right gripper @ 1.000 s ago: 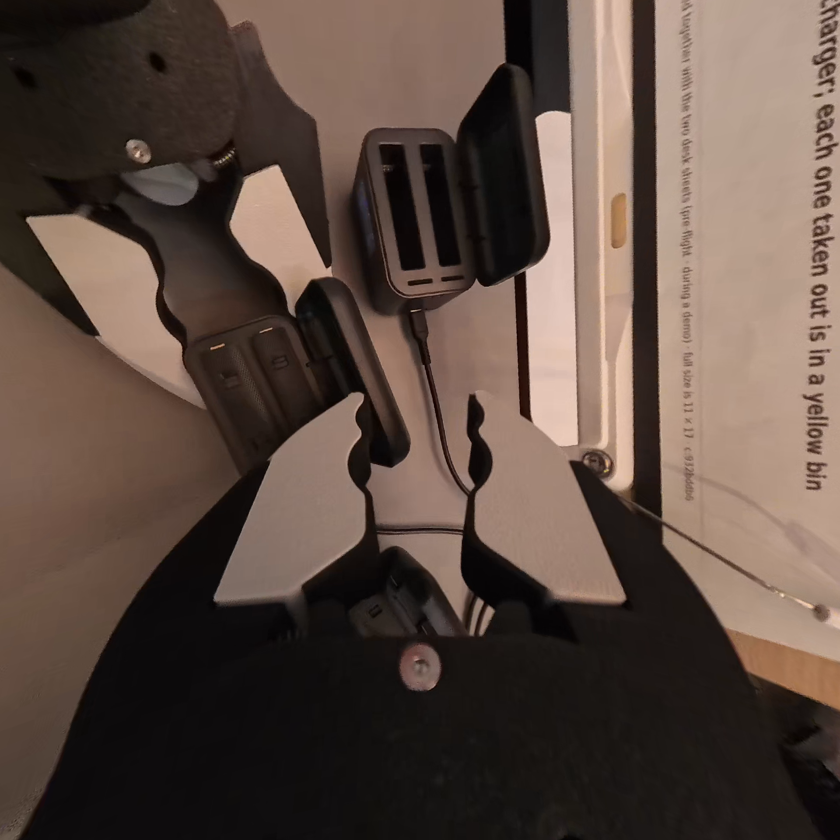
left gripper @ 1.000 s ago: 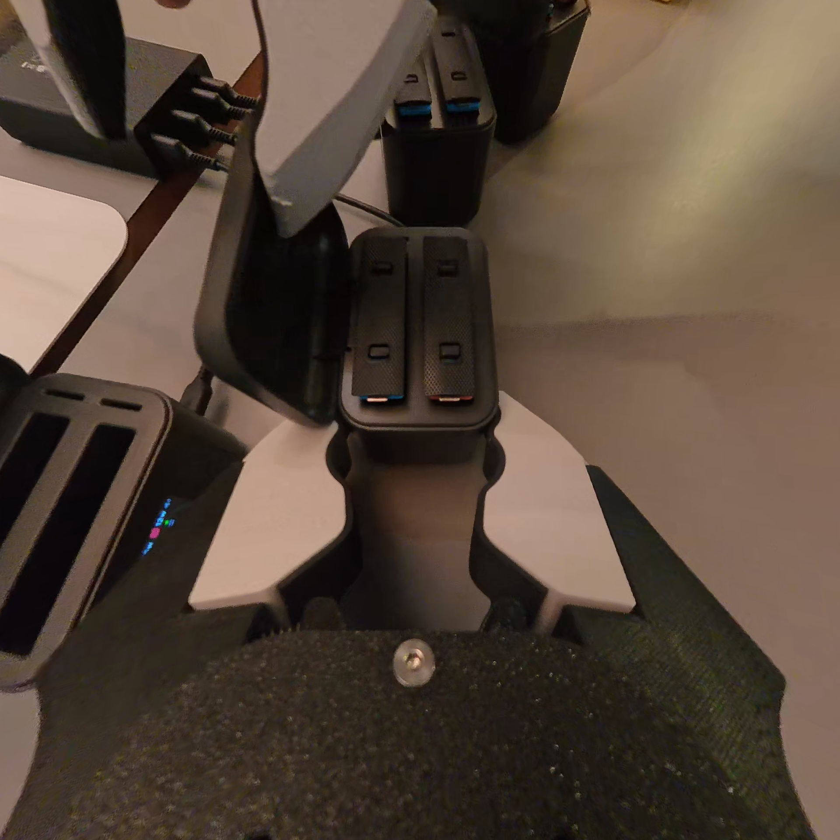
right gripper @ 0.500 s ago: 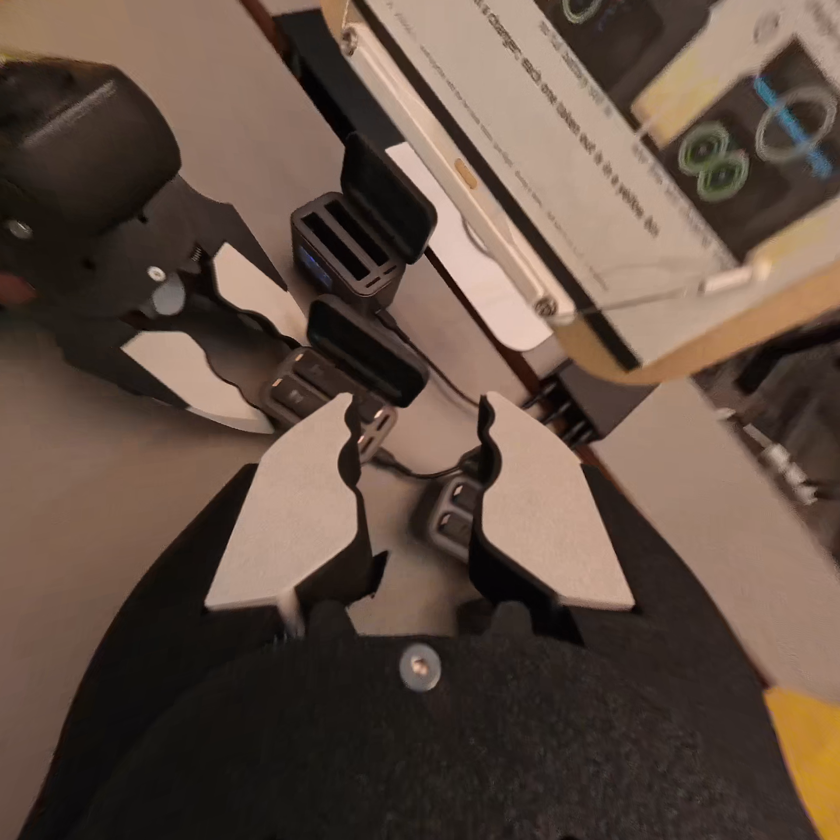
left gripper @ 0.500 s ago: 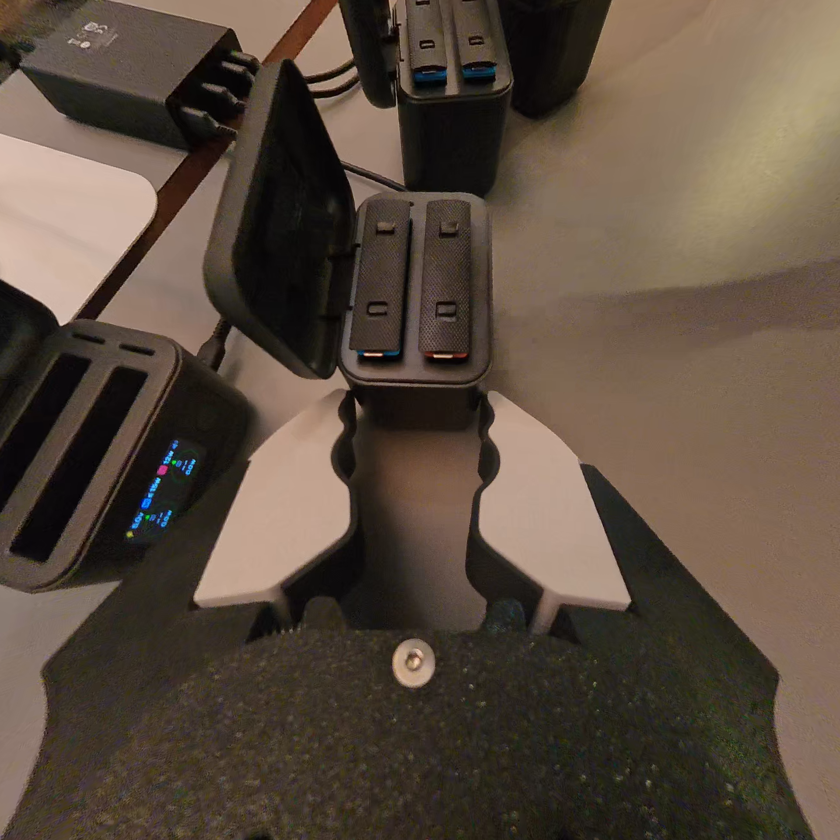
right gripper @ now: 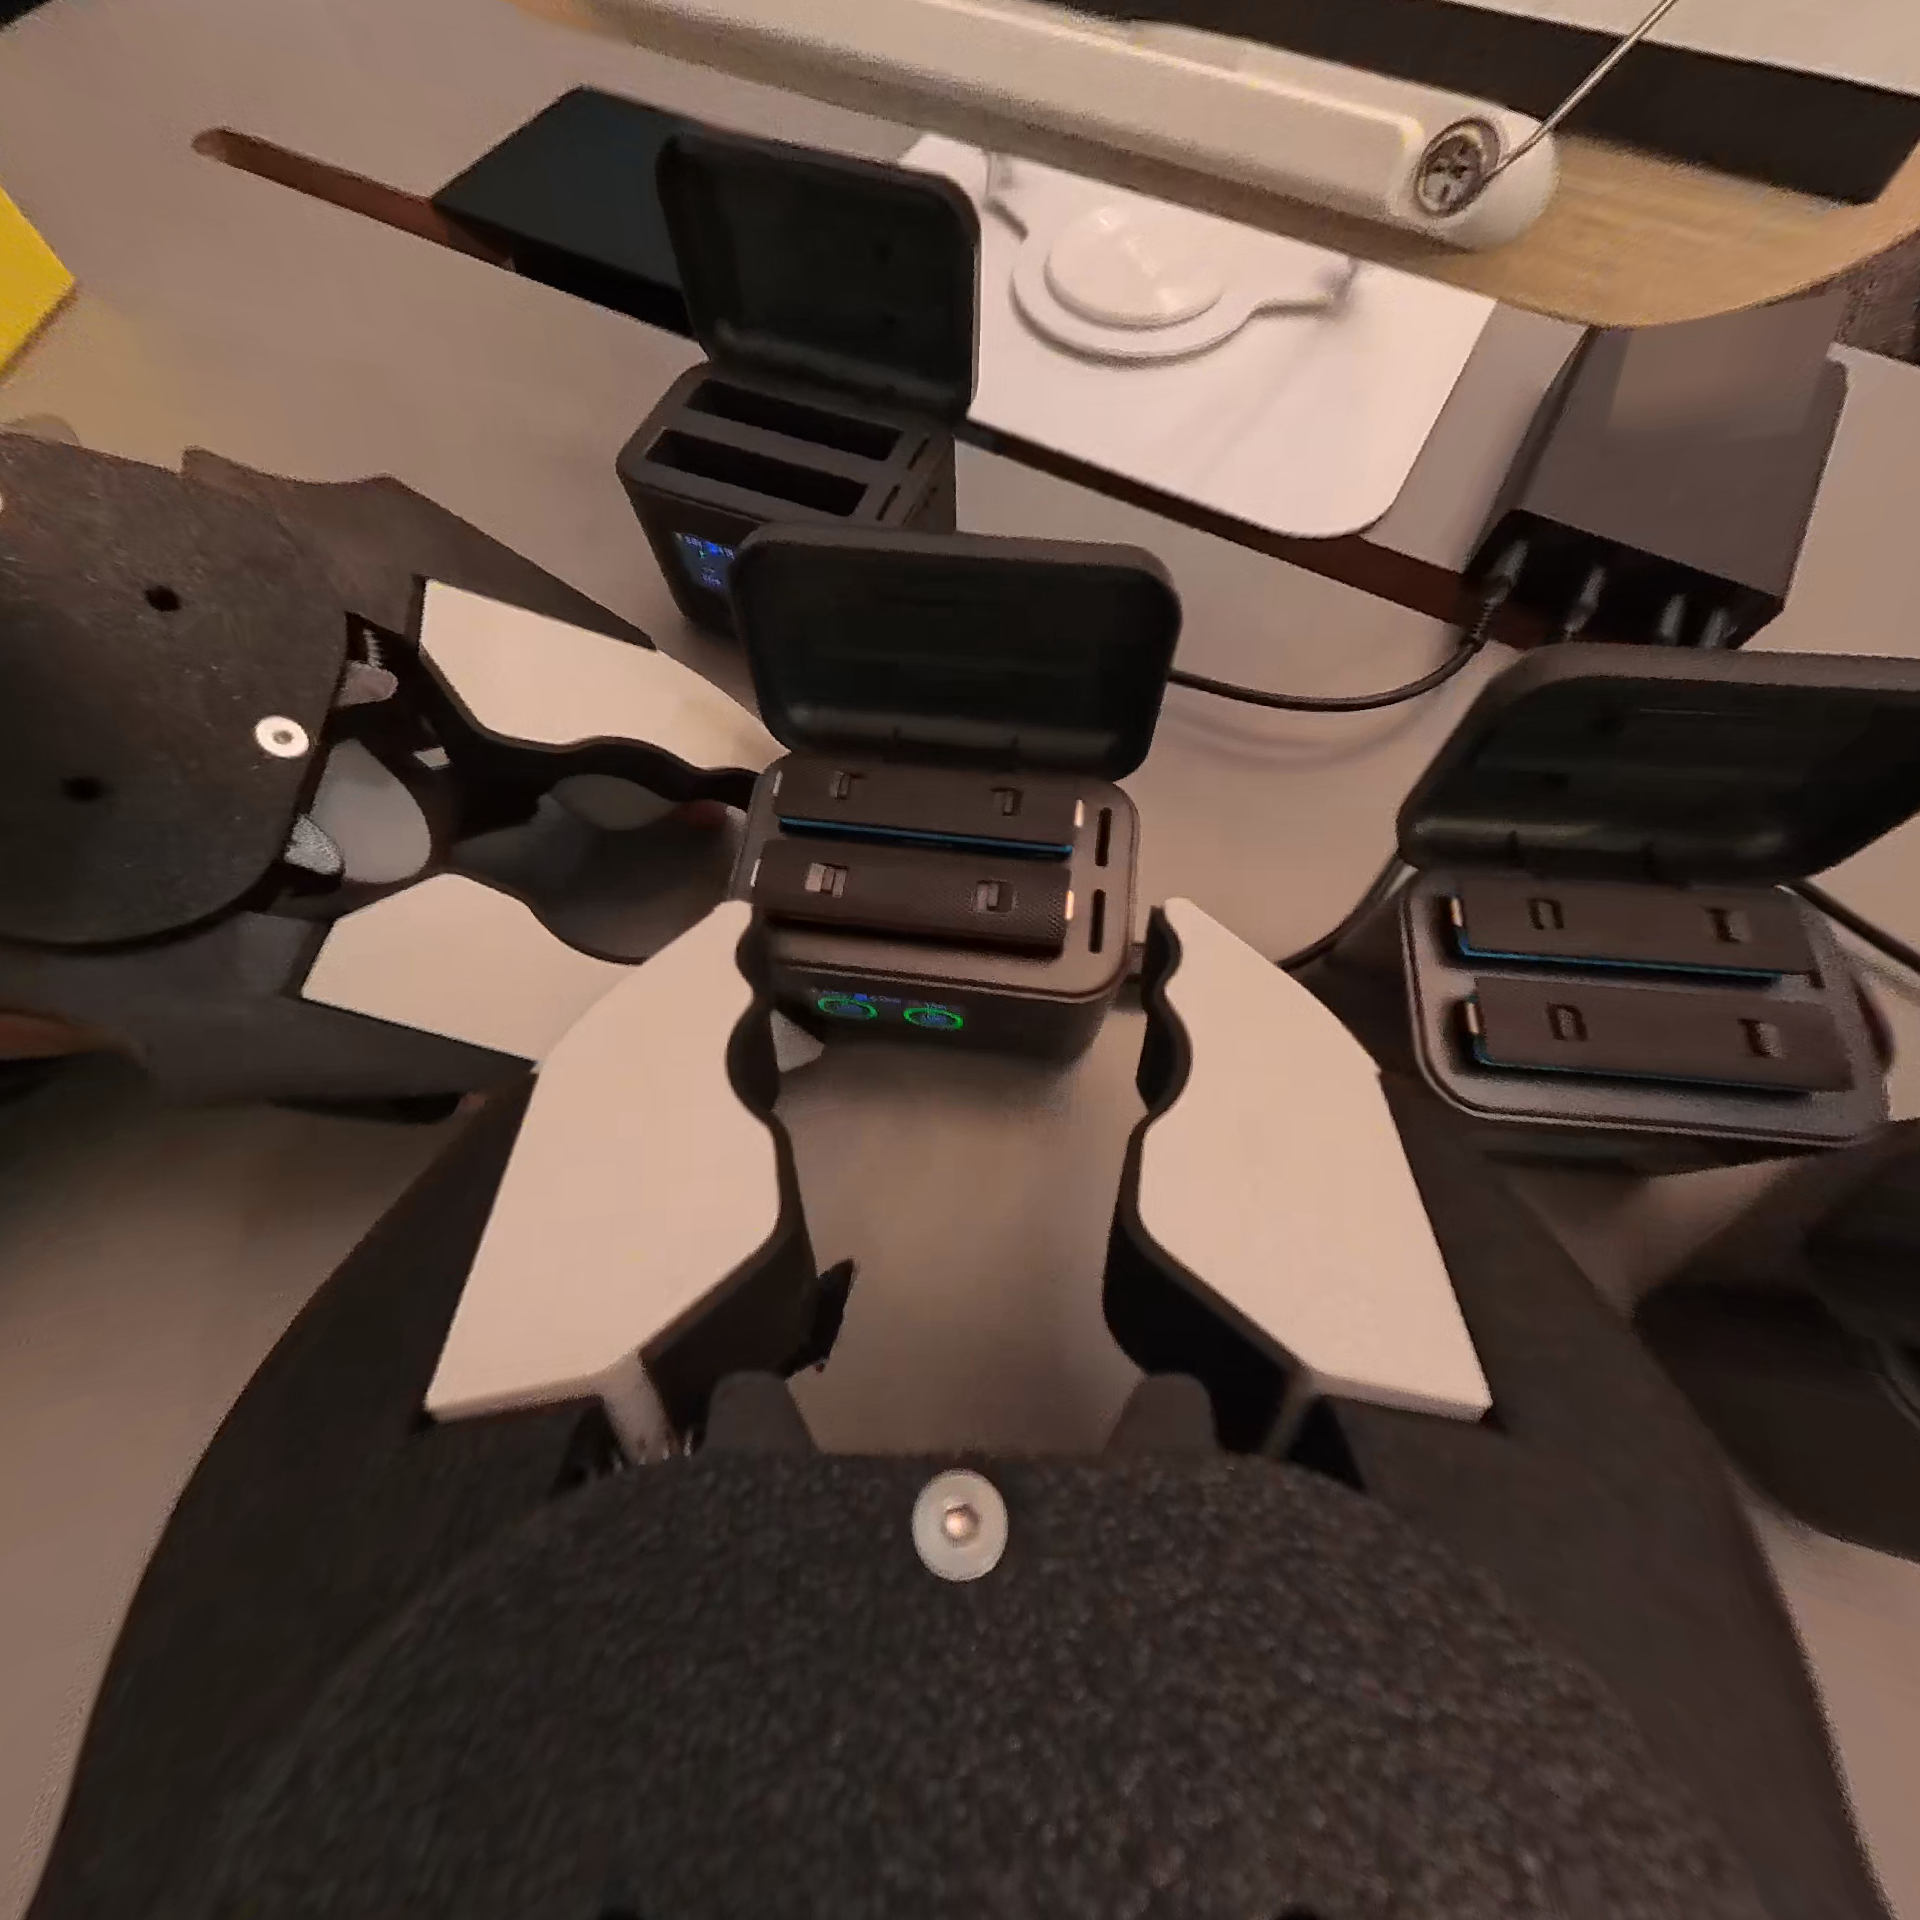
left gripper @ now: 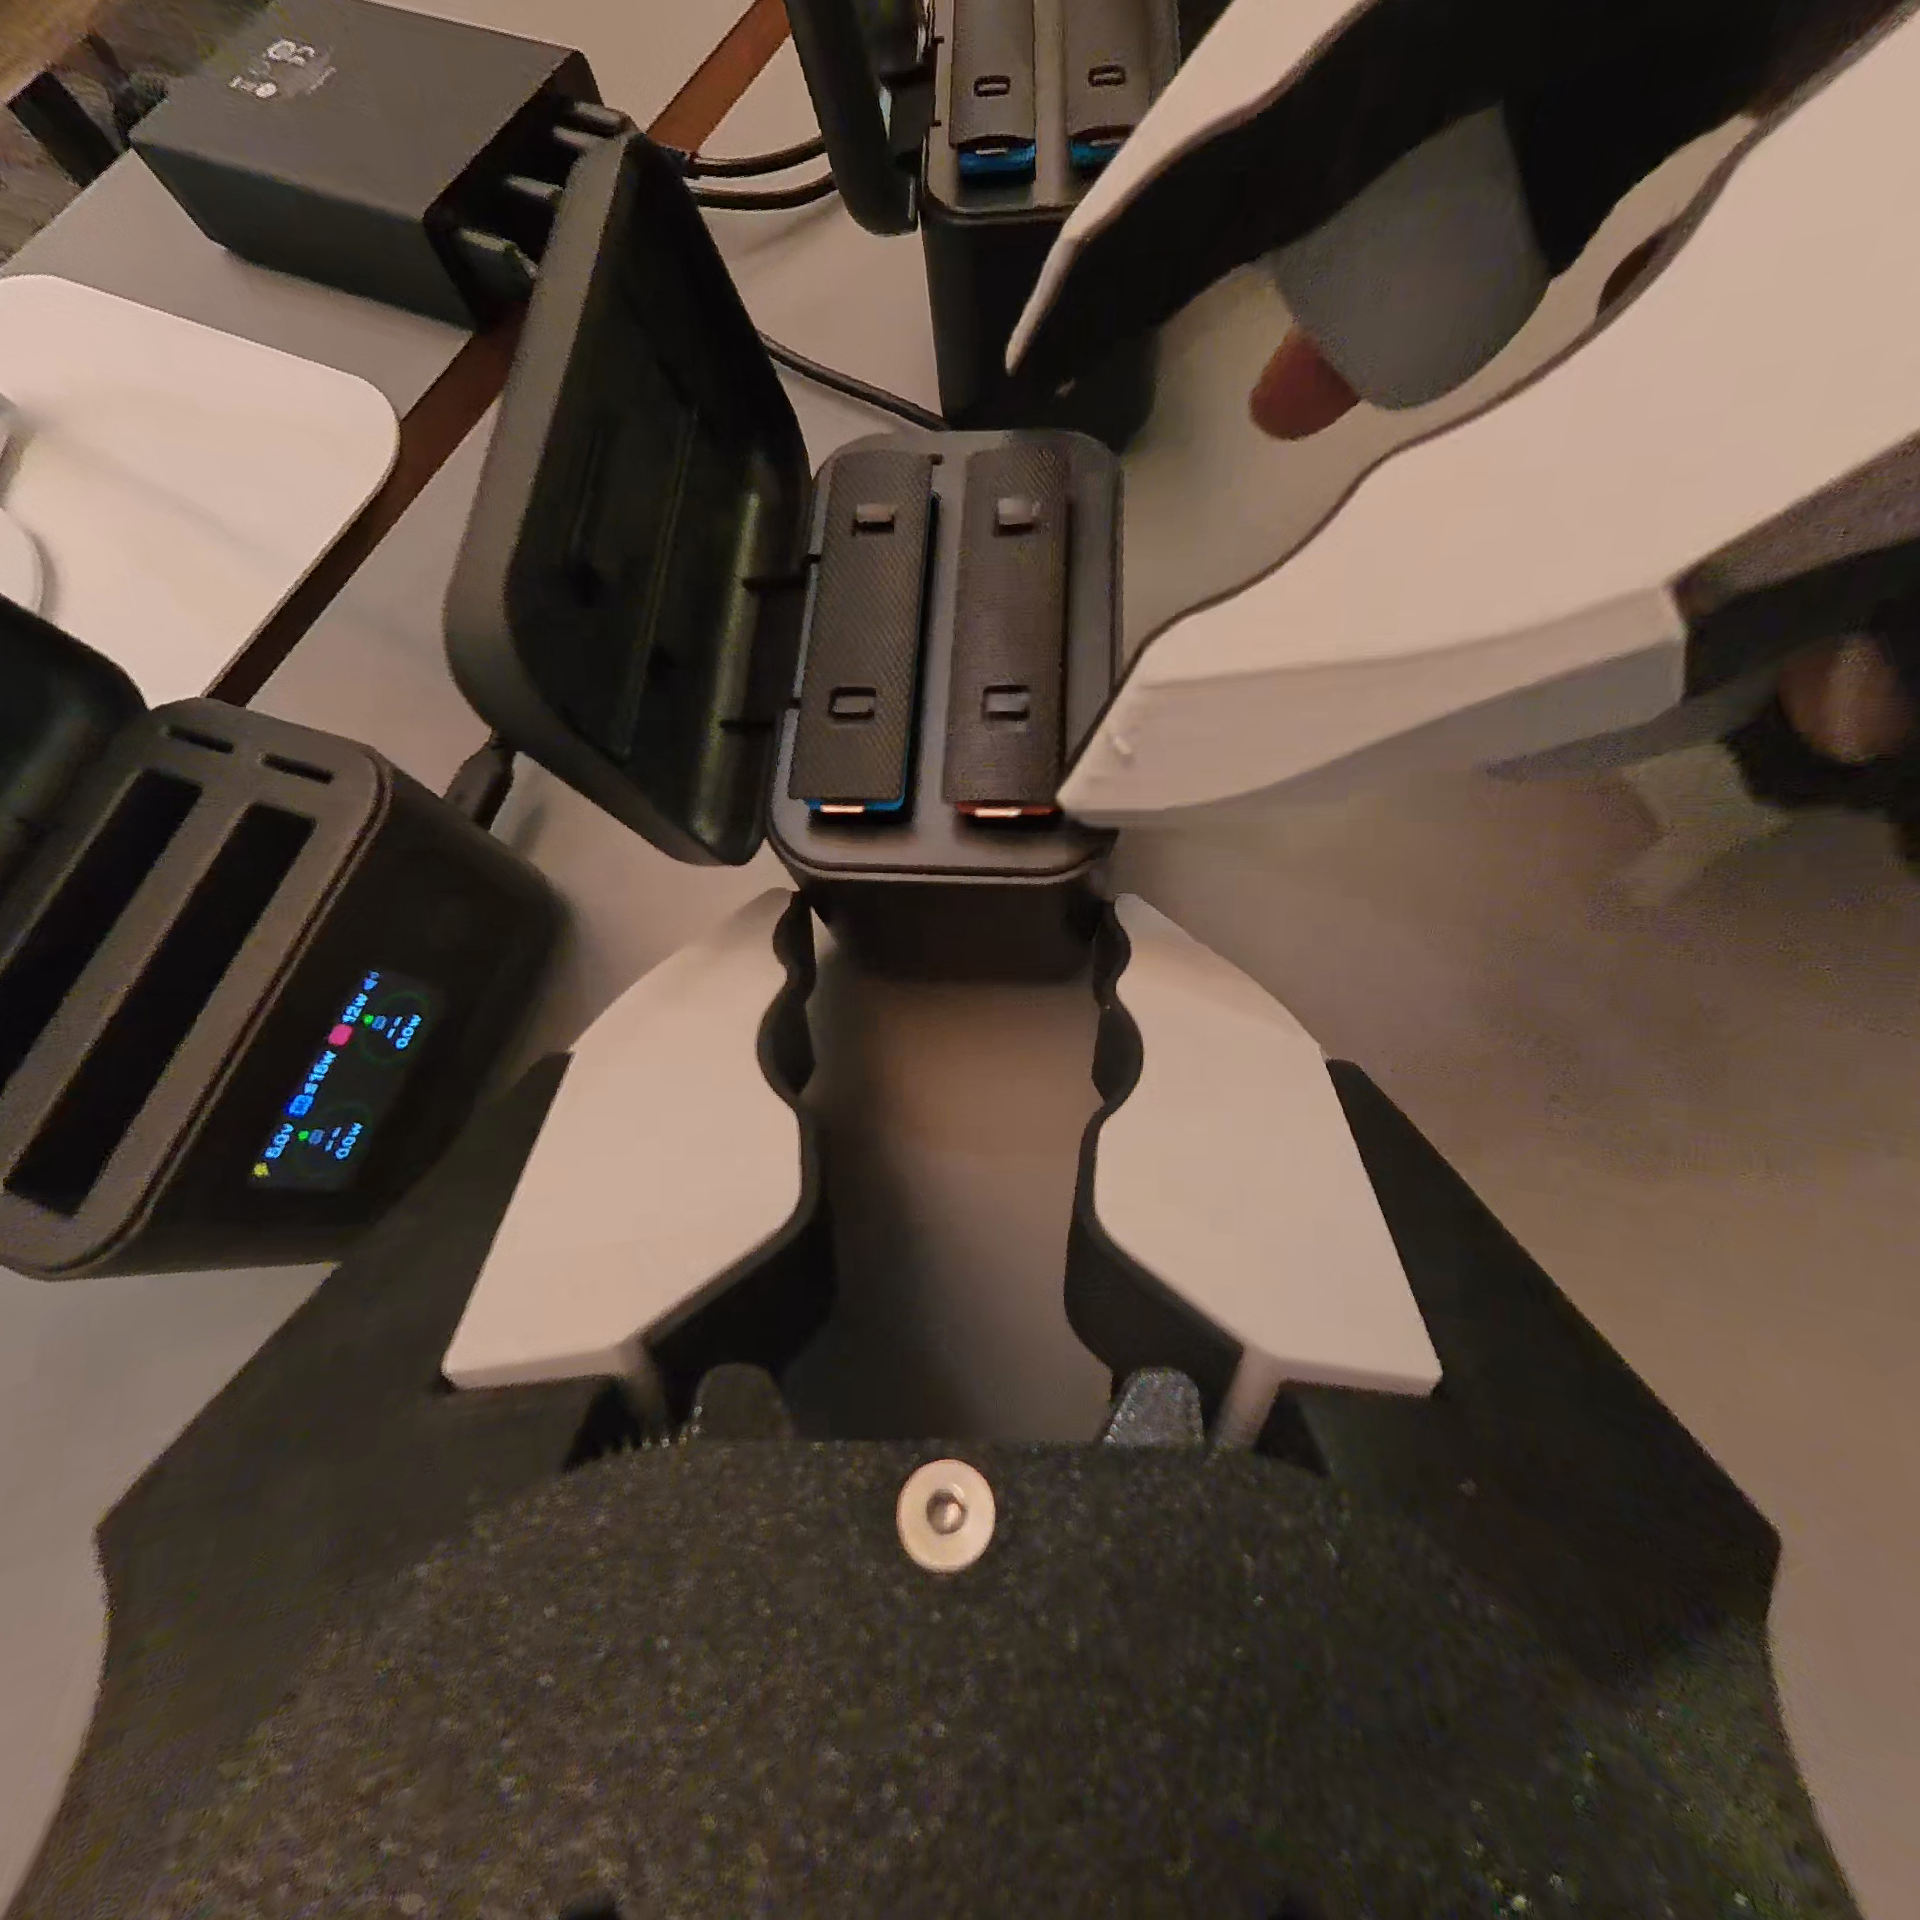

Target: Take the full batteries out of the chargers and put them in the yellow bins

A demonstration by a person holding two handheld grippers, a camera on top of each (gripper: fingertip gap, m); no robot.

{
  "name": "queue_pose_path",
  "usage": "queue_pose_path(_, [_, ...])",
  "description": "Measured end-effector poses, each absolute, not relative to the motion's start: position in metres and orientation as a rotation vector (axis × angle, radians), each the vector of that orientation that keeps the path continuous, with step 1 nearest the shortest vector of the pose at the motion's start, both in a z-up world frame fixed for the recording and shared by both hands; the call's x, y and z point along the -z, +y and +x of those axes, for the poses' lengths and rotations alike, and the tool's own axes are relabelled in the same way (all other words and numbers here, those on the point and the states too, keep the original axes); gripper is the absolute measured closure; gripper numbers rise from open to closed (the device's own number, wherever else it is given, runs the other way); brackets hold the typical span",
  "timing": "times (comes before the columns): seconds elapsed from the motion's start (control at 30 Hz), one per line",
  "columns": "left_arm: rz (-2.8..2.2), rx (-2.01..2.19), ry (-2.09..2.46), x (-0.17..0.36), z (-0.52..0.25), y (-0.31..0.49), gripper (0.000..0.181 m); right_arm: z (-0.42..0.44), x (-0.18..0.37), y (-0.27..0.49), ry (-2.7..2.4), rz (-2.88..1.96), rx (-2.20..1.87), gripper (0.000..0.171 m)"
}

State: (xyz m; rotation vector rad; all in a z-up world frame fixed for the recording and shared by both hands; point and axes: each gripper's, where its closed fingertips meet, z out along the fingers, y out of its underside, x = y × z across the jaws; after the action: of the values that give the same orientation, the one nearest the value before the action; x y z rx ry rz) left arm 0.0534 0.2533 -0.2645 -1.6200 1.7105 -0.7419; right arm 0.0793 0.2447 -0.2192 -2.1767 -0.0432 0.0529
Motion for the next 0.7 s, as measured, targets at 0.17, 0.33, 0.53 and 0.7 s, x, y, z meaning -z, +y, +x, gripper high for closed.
queue_pose_path(0.17, [-1.632, 0.723, 1.695, 0.265, 0.053, 0.257, 0.126, 0.075, 0.219, 0.248, -0.029, -2.150, -0.065, 0.111])
queue_pose_path(0.33, [-1.639, 0.711, 1.684, 0.266, 0.054, 0.258, 0.129, 0.068, 0.218, 0.250, -0.018, -2.139, -0.090, 0.105])
queue_pose_path(0.53, [-1.648, 0.703, 1.677, 0.266, 0.054, 0.257, 0.129, 0.071, 0.220, 0.255, -0.003, -2.124, 0.017, 0.108])
queue_pose_path(0.7, [-1.658, 0.715, 1.669, 0.265, 0.054, 0.257, 0.129, 0.072, 0.220, 0.256, 0.012, -2.089, 0.029, 0.112])
